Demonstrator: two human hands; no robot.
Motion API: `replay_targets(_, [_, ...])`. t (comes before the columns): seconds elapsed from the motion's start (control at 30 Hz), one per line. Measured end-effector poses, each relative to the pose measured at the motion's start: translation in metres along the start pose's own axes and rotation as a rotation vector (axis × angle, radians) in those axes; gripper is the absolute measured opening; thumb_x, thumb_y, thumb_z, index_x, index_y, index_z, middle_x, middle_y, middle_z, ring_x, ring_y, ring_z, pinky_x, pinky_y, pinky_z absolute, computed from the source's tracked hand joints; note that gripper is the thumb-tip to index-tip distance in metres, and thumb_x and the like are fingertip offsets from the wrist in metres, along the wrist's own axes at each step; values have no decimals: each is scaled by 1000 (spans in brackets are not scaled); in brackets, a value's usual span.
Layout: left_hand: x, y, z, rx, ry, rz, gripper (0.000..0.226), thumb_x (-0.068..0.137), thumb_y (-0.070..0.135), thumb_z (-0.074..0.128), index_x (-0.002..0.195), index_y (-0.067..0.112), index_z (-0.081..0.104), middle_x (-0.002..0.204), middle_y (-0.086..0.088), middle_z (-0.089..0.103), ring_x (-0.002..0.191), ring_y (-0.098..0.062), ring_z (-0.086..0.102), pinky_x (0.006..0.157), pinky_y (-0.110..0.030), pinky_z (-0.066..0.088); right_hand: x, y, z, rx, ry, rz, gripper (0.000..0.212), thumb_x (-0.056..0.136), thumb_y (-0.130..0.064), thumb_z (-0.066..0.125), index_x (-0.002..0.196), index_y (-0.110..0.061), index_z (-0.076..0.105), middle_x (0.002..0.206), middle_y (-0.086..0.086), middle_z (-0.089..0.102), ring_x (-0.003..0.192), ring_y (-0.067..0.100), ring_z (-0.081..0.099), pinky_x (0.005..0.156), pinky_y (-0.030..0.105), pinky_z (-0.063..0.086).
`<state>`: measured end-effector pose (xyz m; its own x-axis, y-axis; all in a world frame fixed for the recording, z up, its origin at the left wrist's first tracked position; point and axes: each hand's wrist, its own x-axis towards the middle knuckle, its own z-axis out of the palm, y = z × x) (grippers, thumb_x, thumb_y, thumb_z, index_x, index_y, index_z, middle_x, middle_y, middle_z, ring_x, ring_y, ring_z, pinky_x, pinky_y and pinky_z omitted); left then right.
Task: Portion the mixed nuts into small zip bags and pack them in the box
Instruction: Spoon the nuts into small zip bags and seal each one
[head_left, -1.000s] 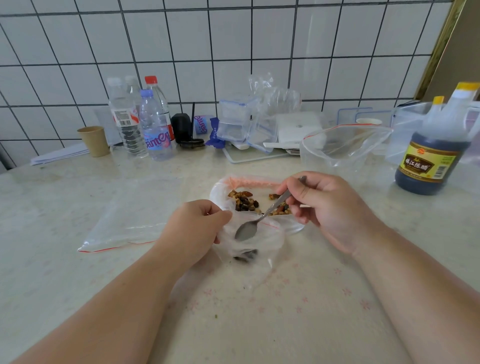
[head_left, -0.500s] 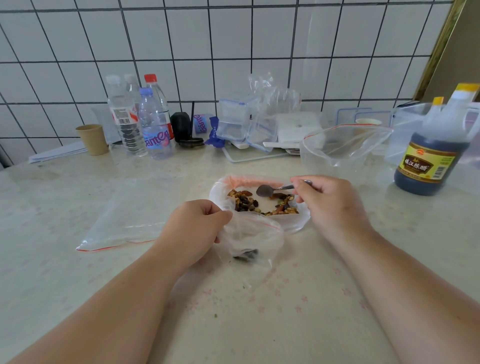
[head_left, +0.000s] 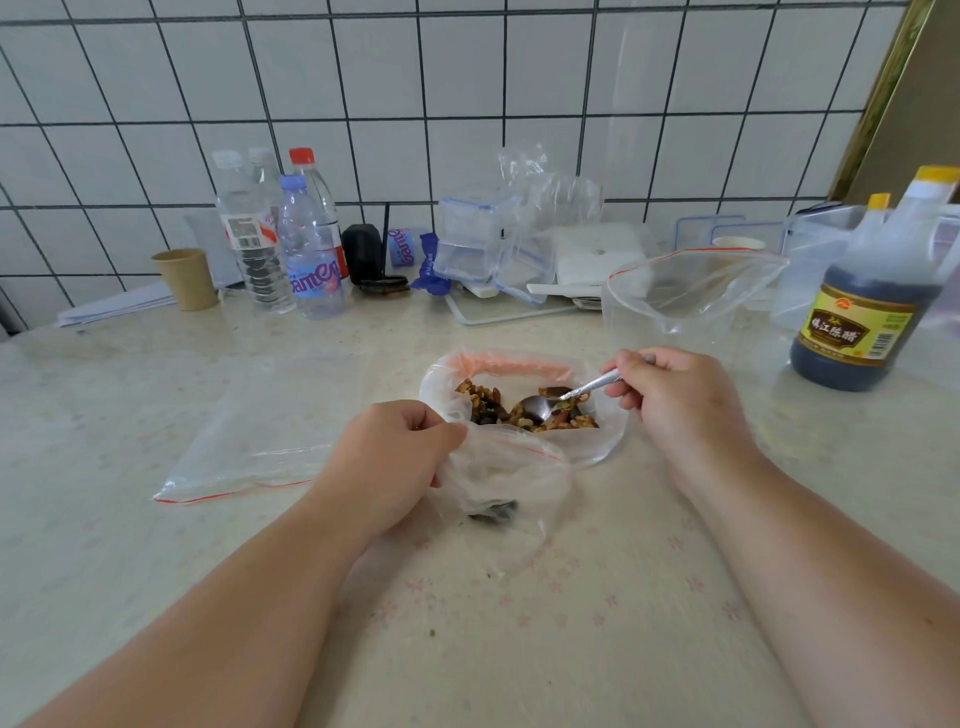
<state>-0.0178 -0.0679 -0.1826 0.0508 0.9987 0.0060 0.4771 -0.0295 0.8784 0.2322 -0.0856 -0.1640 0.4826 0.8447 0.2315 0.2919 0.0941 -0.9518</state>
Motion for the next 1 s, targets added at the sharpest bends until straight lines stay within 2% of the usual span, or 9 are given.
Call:
replay_targets(0.1, [0, 0, 1, 3, -2, 3, 23, 81, 44, 67, 76, 22, 70, 66, 4, 75, 63, -17, 64, 65, -32, 48, -1, 0, 1, 7, -27, 59, 24, 87, -23, 60, 70, -20, 75, 64, -6, 72, 53, 2, 56, 65, 30, 45])
replay_targets(0.27, [0, -1, 1, 21, 2, 15, 18, 83, 41, 70, 75, 25, 71, 61, 7, 72, 59, -15, 62, 63, -31, 48, -4, 0, 5, 14, -154, 100, 22, 86, -26, 60, 75, -33, 78, 69, -4, 73, 55, 4, 54, 58, 24, 43])
replay_targets(0.43, [1, -1, 1, 17, -4, 14, 20, 84, 42, 70, 74, 25, 70, 57, 8, 70, 55, -14, 57, 59, -30, 44, 4, 5, 6, 160, -135, 293, 24, 87, -14, 59, 69, -12, 75, 58, 0, 68, 47, 7, 49, 42, 19, 36])
replay_targets(0.57, [1, 0, 1, 7, -10, -2, 23, 85, 43, 70, 71, 25, 69, 51, 10, 64, 41, -8, 47, 49, -24, 36, 7, 5, 6, 290, -94, 415, 21, 87, -11, 57, 72, -11, 72, 55, 0, 64, 41, 5, 47, 38, 17, 36])
replay_targets(0.67, [1, 0, 0, -8, -15, -14, 24, 86, 42, 70, 70, 25, 69, 50, 9, 64, 40, -8, 45, 48, -23, 35, 6, 2, 5, 367, -69, 421, 22, 90, -10, 55, 74, -9, 70, 53, -1, 62, 40, 4, 47, 37, 15, 36])
replay_targets(0.83, [-2, 2, -1, -54, -16, -12, 27, 82, 45, 69, 70, 21, 69, 57, 6, 68, 52, -16, 52, 55, -28, 38, 0, -12, -1, 493, -102, 421, 23, 93, -10, 53, 77, -6, 69, 51, 1, 59, 42, 5, 46, 38, 15, 35])
replay_targets(1.0, [-3, 3, 0, -50, -11, -22, 29, 89, 40, 70, 62, 26, 69, 49, 9, 61, 40, -10, 42, 46, -21, 31, -8, -23, -3, 483, -204, 373, 25, 95, -11, 52, 75, -6, 67, 52, 1, 56, 42, 7, 43, 38, 16, 31])
